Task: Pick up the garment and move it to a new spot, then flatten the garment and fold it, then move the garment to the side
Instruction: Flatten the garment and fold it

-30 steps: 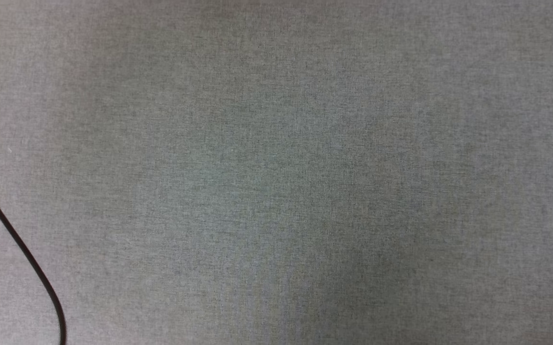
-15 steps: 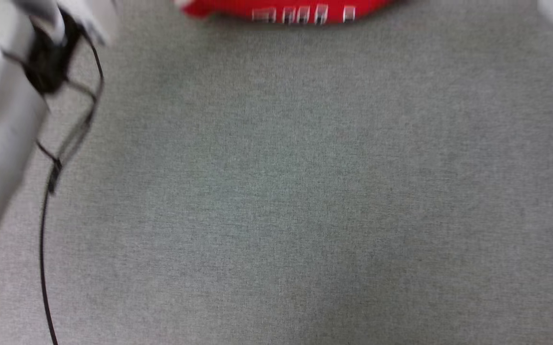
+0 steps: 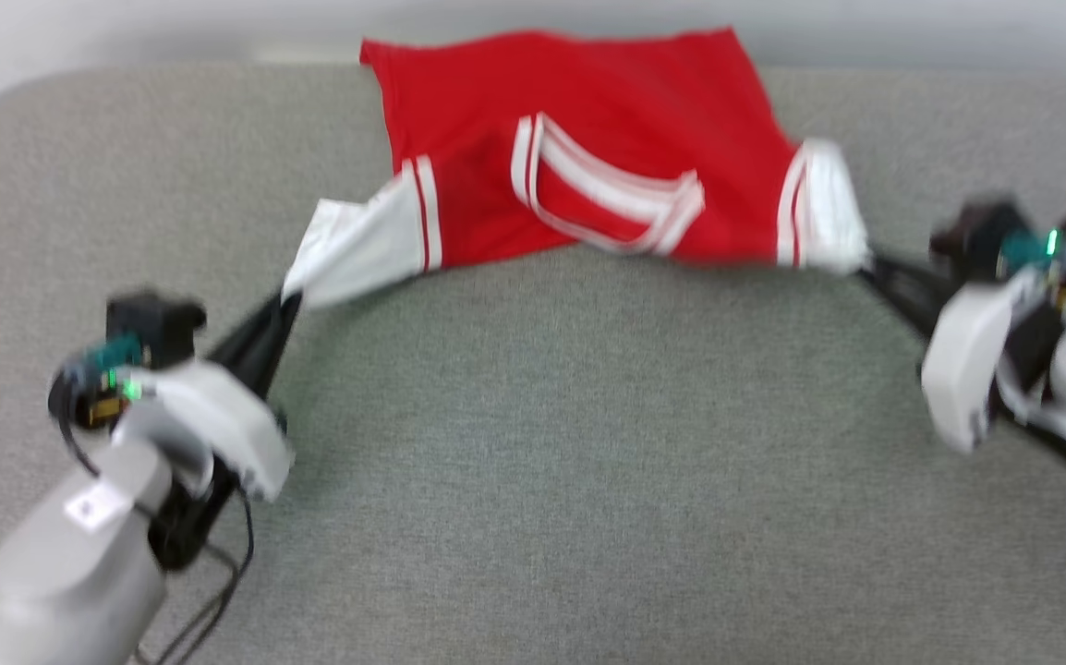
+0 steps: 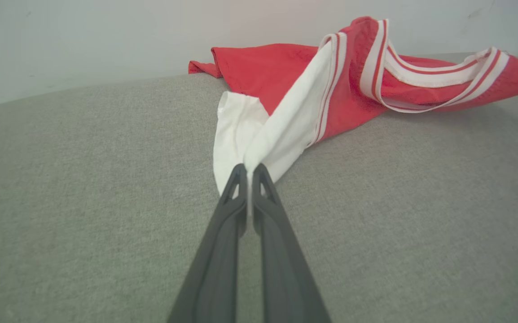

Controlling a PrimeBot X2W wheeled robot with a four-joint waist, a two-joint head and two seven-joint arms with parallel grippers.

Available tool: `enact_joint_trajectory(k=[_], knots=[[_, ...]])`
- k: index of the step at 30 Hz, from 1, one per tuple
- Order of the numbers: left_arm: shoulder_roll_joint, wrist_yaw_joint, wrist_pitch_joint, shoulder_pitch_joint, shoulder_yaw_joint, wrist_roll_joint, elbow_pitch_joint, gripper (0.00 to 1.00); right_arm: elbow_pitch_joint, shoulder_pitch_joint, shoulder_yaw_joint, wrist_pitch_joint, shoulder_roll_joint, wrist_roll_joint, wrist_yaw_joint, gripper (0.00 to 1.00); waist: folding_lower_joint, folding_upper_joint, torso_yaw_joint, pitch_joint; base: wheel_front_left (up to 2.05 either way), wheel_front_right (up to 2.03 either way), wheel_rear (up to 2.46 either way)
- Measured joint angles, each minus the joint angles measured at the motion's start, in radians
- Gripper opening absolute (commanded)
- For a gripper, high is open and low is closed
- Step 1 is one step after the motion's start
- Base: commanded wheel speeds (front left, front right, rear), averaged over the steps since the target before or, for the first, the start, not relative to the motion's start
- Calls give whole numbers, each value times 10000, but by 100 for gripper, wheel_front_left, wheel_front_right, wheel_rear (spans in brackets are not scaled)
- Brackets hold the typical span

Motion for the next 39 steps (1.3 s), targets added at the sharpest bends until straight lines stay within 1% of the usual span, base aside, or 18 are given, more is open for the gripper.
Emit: enact_joint_trajectory(k=[7,12,14,15,17,22,25,30,31,32,37,38,39], knots=[[504,255,-2,2117,148,13,-196,0,-878,2329,-105,-117,-846,403,0,0,-1,0,-37,-1037,0,0,0],[631,516,-2,3315,360,-209,-407,0,-1365,4073,-531,-194,-1118,587,0,0,-1,0,-31,-1671,0,0,0],[706,667,-2,3808,428,-222,-487,0,-1499,4793,-884,-244,-1214,675,0,0,-2,0,-23,-1899,0,0,0],[788,849,-2,4592,577,-351,-669,0,-1636,5887,-1400,-272,-1360,667,0,0,-1,0,-13,-2213,0,0,0],[838,926,-2,5095,575,-428,-846,0,-1778,6635,-1758,-224,-1396,665,0,0,-1,0,-11,-2382,0,0,0],[1062,1296,-2,6198,669,-539,-1327,0,-2205,8360,-2700,33,-1438,623,2,0,-1,0,-19,-2666,0,0,0],[1087,1463,-2,6719,696,-614,-1636,0,-2399,9202,-3312,267,-1509,458,2,0,-1,0,14,-2765,0,0,0],[1158,1707,-2,7197,811,-642,-2161,0,-2874,10350,-4320,924,-1499,313,2,0,-1,0,101,-2832,0,0,0],[1175,1732,-2,7229,811,-639,-2217,0,-2972,10462,-4531,1058,-1484,221,4,26,-1,0,105,-2829,0,0,0],[1185,1764,-2,7227,819,-619,-2291,0,-3049,10523,-4796,1145,-1457,92,4,100,0,0,110,-2825,0,0,0],[1214,1904,44,7073,777,-451,-2702,0,-3722,10524,-6351,1574,-1522,-709,0,100,0,0,149,-2728,0,0,0],[1233,2023,44,6892,815,-324,-3007,0,-4410,10357,-7580,1944,-1722,-1057,0,100,2,0,193,-2581,0,0,0],[1241,2079,44,6854,834,-295,-3120,0,-4711,10234,-8008,2102,-1758,-1129,0,100,2,0,211,-2513,0,0,0]])
